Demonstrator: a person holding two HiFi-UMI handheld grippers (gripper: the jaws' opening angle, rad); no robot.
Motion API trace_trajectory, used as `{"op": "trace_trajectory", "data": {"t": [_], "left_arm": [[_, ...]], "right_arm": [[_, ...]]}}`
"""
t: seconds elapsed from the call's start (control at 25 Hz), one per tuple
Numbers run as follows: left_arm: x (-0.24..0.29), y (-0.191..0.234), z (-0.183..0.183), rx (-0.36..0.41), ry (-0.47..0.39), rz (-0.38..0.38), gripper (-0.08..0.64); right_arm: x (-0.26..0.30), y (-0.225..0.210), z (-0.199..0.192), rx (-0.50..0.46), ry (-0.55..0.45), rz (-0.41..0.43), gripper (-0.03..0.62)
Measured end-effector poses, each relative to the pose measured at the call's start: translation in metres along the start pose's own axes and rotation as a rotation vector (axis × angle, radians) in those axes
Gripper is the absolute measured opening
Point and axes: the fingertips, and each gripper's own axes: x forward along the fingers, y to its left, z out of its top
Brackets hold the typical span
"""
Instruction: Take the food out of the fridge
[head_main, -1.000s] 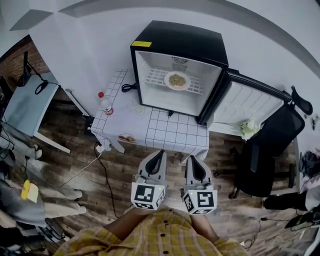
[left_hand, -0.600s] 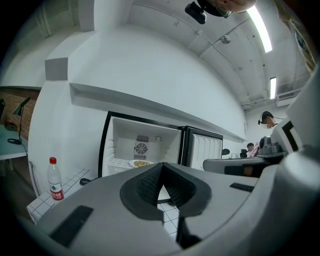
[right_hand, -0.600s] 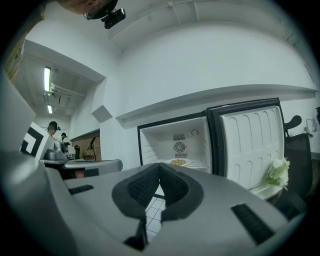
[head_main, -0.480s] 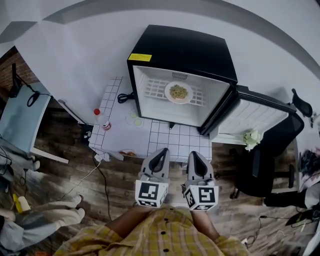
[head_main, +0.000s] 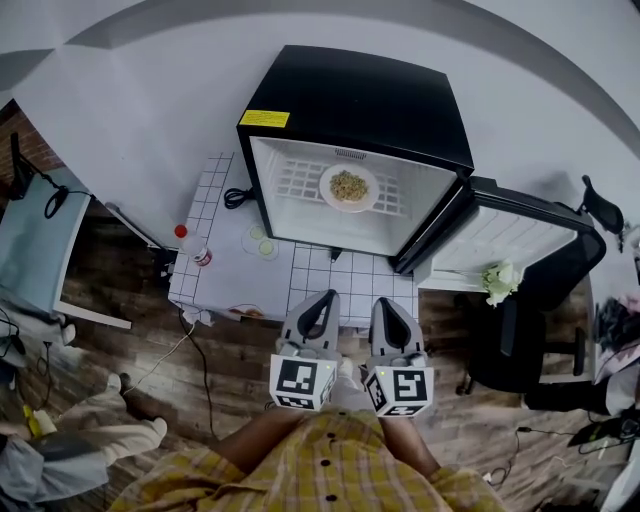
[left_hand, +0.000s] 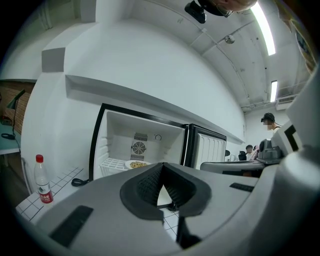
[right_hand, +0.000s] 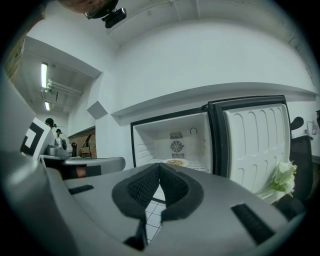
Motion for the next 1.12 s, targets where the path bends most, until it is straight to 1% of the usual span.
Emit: {"op": "trace_trajectory", "data": {"t": [0.2,0.36,0.52,0.6,0.64,0.68,0.8,0.96,1.12], "left_arm": [[0.025,0.006,-0.006,-0.047,0.03,0.009,0.006],[0.046,0.012,-0.002,-0.045,0.025,0.03,0.006],[0.07,0.015,-0.001,-0.02,0.019,0.03,0.006],[0.083,0.019,-0.004,-0.034,0.028,0.03,0.006],[0.09,0.022,-0.007,-0.064,0.04,0.029,0.006],[0.098,0.026,-0.01,-0.111,0.056,0.028,0.008],[0.117,0.042,-0.021,-0.28,0.101,0.037,0.006],[0.136,0.058,-0.031,-0.552,0.113,0.027,0.008],[0.149,0.062,-0.035,-0.809,0.079,-0.021,0.006]], "right_arm": [[0.021,-0.014,0.003,0.004,-0.022,0.028,0.008],[0.036,-0.024,0.003,0.001,-0.01,0.04,0.008],[0.052,-0.032,0.001,0.001,-0.014,0.057,0.008],[0.058,-0.036,0.002,0.0,-0.014,0.062,0.008],[0.062,-0.038,0.002,0.001,-0.013,0.062,0.008],[0.065,-0.04,0.002,0.003,-0.012,0.061,0.008],[0.072,-0.045,0.0,0.011,-0.008,0.068,0.008],[0.08,-0.05,-0.003,0.017,-0.004,0.068,0.008],[0.085,-0.056,-0.005,0.025,-0.001,0.059,0.008]]}}
